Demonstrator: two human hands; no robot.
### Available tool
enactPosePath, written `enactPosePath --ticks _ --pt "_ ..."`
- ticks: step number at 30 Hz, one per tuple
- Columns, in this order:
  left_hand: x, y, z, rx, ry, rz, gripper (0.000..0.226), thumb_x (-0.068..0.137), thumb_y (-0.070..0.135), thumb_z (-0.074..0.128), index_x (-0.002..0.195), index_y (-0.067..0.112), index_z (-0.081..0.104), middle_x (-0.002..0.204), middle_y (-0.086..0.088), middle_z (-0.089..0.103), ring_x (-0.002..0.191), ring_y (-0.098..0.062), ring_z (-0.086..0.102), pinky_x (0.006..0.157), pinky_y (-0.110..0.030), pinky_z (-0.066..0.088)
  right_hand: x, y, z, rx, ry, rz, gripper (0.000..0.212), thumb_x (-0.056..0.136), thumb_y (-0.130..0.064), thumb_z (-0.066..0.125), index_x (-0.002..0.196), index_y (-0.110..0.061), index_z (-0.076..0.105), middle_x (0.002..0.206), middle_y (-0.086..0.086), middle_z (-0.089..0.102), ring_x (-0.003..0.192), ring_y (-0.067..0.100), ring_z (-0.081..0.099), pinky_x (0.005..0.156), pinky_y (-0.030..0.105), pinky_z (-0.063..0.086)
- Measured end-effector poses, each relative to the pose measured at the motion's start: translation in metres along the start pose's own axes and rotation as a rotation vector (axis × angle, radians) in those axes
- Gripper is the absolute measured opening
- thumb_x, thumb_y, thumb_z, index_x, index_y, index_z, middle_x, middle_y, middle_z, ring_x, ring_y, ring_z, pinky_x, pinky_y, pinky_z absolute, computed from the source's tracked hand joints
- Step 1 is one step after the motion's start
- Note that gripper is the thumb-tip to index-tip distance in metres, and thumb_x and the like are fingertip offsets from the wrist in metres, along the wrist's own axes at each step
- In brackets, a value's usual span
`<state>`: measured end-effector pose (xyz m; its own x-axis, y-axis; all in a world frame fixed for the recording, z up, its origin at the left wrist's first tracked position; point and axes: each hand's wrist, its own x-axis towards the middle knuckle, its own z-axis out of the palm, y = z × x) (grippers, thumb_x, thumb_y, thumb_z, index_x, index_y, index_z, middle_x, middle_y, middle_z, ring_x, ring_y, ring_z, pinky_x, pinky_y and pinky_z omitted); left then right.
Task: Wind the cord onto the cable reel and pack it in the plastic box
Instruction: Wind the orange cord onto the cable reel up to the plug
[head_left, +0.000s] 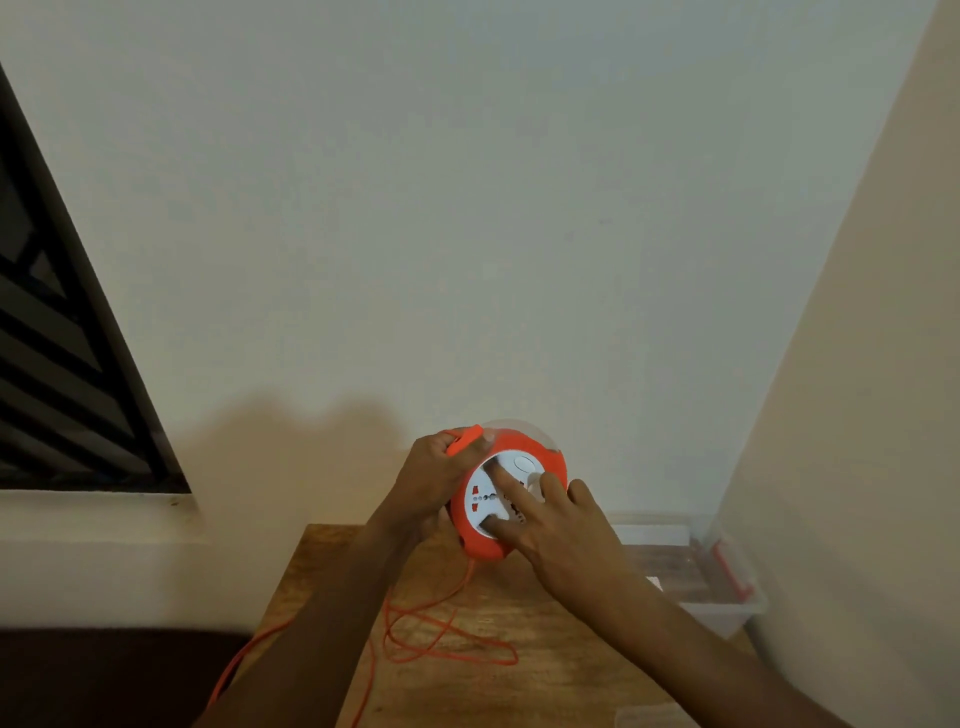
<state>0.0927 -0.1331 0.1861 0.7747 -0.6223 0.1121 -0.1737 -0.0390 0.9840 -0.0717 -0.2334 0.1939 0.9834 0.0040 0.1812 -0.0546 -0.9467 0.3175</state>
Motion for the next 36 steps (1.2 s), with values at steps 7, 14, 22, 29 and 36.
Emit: enactPosePath --ticks 7,14,22,29,36 --pt "0.002 0.009 -0.005 -0.012 -0.083 0.011 0.029 0.096 0.044 0.065 0.113 0.021 0.073 0.101 -0.001 0.082 0.085 -0.024 0.08 0.069 -0.031 0.066 -0.001 -0.01 -0.003 0.003 -0.006 0.128 0.065 0.067 -0.04 0.084 0.125 -0.038 0.056 0.144 0.013 0.049 0.107 0.04 0.059 0.082 0.051 0.052" --pt "-0.001 0.01 -0.012 0.026 -0.177 0.016 0.026 0.092 0.052 0.064 0.106 0.031 0.073 0.095 0.011 0.083 0.086 -0.02 0.081 0.07 -0.028 0.065 0.002 -0.015 0.003 0.016 -0.019 0.122 0.066 0.09 -0.04 0.061 0.144 -0.042 0.024 0.154 0.016 0.026 0.129 0.043 0.036 0.104 0.057 0.032" --pt "-0.007 0.004 0.001 -0.168 -0.099 -0.088 0.043 0.092 0.054 0.063 0.109 0.018 0.077 0.103 -0.01 0.083 0.09 -0.034 0.08 0.076 -0.043 0.067 0.001 -0.009 -0.012 -0.029 0.074 0.225 0.073 0.067 -0.043 0.081 0.133 -0.039 0.052 0.114 0.022 0.063 0.096 0.039 0.062 0.082 0.051 0.051" --pt "-0.004 0.01 0.012 -0.203 -0.021 -0.126 0.038 0.094 0.051 0.065 0.109 0.018 0.076 0.098 -0.007 0.084 0.086 -0.032 0.081 0.079 -0.046 0.067 0.013 0.004 -0.013 0.058 0.1 0.285 0.072 0.084 -0.051 0.065 0.146 -0.034 0.032 0.116 0.012 0.068 0.097 0.033 0.067 0.095 0.049 0.045" --pt "-0.01 0.009 0.024 -0.185 0.039 -0.099 0.03 0.096 0.048 0.065 0.101 0.02 0.076 0.088 -0.002 0.084 0.076 -0.025 0.081 0.062 -0.03 0.064 0.012 0.008 -0.005 0.247 0.134 0.391 0.071 0.085 -0.062 0.05 0.147 -0.036 0.027 0.126 0.003 0.065 0.107 0.028 0.064 0.1 0.044 0.041"
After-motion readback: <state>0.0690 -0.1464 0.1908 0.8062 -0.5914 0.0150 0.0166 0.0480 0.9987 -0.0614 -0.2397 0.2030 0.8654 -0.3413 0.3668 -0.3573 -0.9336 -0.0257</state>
